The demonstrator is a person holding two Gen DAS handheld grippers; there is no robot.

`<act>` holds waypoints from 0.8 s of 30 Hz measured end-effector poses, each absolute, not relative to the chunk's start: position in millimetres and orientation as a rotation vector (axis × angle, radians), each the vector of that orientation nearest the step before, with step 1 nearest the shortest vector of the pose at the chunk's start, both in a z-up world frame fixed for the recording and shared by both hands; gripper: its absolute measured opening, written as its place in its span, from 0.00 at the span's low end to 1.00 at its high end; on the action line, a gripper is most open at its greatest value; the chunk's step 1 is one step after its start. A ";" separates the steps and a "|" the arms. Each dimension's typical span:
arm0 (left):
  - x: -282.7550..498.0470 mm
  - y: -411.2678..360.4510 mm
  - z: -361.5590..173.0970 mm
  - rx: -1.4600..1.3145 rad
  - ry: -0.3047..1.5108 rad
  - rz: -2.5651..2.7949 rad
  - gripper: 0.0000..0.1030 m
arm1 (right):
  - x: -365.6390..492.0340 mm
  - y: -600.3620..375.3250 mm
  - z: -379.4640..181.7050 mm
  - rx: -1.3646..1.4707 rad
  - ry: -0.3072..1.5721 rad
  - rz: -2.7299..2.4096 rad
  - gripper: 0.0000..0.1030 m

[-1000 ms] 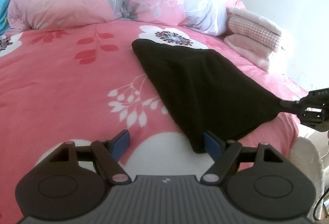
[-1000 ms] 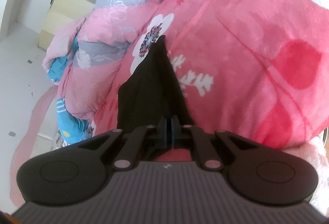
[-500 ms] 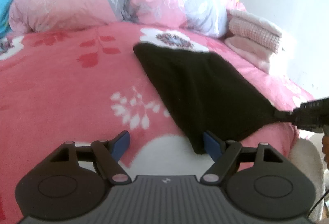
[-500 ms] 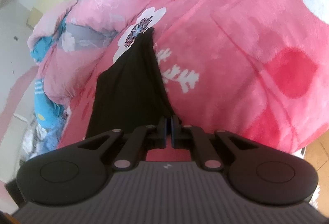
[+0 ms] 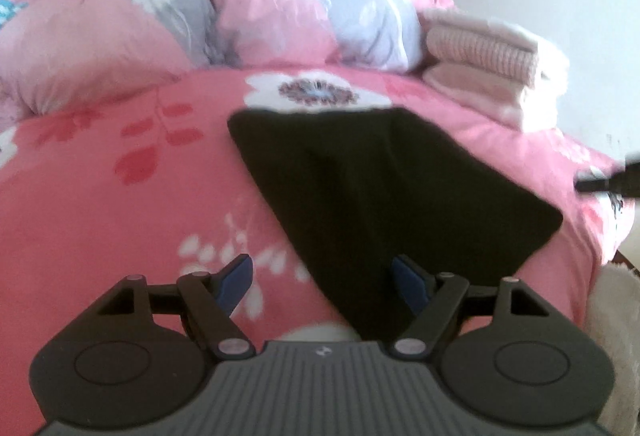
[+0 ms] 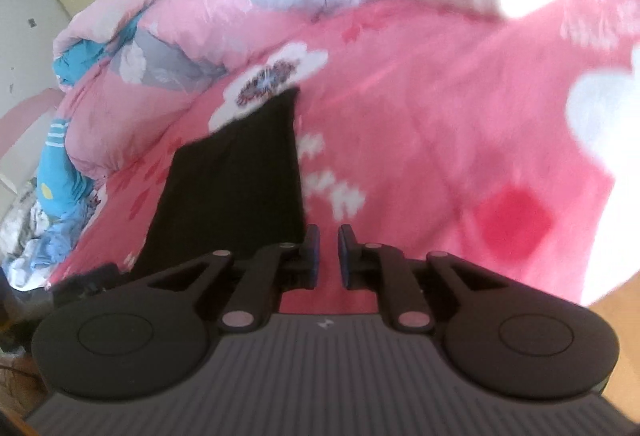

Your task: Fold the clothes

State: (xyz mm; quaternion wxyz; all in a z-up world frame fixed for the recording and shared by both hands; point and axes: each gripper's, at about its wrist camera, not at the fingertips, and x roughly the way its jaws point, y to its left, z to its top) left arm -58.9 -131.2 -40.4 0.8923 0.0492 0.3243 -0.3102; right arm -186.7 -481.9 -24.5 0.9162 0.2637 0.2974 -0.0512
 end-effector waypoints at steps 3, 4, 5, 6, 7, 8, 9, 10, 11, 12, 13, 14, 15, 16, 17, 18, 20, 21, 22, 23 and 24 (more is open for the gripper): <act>-59.0 -133.7 -49.1 0.107 0.687 -0.656 0.75 | -169.9 -479.1 -7.0 0.449 0.584 -0.068 0.10; -59.2 -132.5 -50.1 0.105 0.683 -0.658 0.75 | -155.9 -468.2 -6.0 0.390 0.589 -0.027 0.10; -59.4 -131.4 -51.1 0.104 0.679 -0.661 0.75 | -141.8 -457.3 -4.9 0.330 0.594 0.015 0.10; -59.4 -131.0 -51.9 0.104 0.677 -0.664 0.75 | -127.8 -446.4 -3.9 0.271 0.598 0.056 0.10; -59.3 -130.3 -52.9 0.105 0.674 -0.667 0.75 | -113.7 -435.5 -2.8 0.211 0.601 0.098 0.10; -59.0 -129.2 -54.0 0.103 0.672 -0.671 0.75 | -99.7 -424.6 -1.8 0.152 0.604 0.139 0.10; -58.7 -128.2 -54.7 0.100 0.670 -0.675 0.76 | -86.5 -413.7 -2.2 0.092 0.609 0.177 0.08; -58.5 -127.1 -55.2 0.097 0.668 -0.679 0.76 | -76.7 -404.9 -7.8 0.039 0.625 0.200 0.08; -58.3 -125.9 -55.6 0.094 0.666 -0.684 0.76 | -69.1 -402.0 -15.5 0.002 0.653 0.210 0.07; -58.2 -124.8 -56.0 0.090 0.664 -0.690 0.76 | -61.4 -399.2 -23.2 -0.034 0.681 0.220 0.07; -58.0 -123.6 -56.4 0.086 0.662 -0.696 0.76 | -56.0 -398.9 -30.9 -0.067 0.704 0.224 0.06; -57.9 -122.5 -56.8 0.082 0.660 -0.701 0.76 | -57.1 -406.6 -38.4 -0.089 0.716 0.212 0.03; -57.8 -121.3 -57.0 0.077 0.659 -0.706 0.76 | -59.1 -415.6 -43.8 -0.097 0.725 0.195 0.03; -57.7 -120.1 -57.3 0.072 0.658 -0.712 0.76 | -63.8 -428.6 -42.4 -0.064 0.726 0.160 0.03; -57.5 -119.0 -57.5 0.067 0.657 -0.717 0.76 | -68.7 -440.1 -40.5 -0.038 0.727 0.122 0.01; -57.3 -118.0 -58.1 0.061 0.655 -0.721 0.76 | -73.8 -447.0 -36.8 -0.041 0.728 0.069 0.04; -57.1 -115.9 -59.4 0.050 0.651 -0.729 0.76 | -78.0 -454.9 -27.9 -0.079 0.725 -0.022 0.04; -56.7 -115.2 -59.6 0.046 0.649 -0.732 0.77 | -78.0 -454.2 -22.4 -0.070 0.709 -0.011 0.04; -56.7 -114.5 -59.6 0.041 0.649 -0.734 0.77 | -77.5 -451.6 -17.3 -0.063 0.692 0.008 0.04; -56.7 -113.8 -59.6 0.037 0.648 -0.736 0.77 | -74.4 -442.9 -13.7 -0.064 0.674 0.052 0.04; -56.6 -112.9 -59.8 0.032 0.648 -0.738 0.77 | -68.5 -432.7 -10.8 -0.077 0.662 0.101 0.04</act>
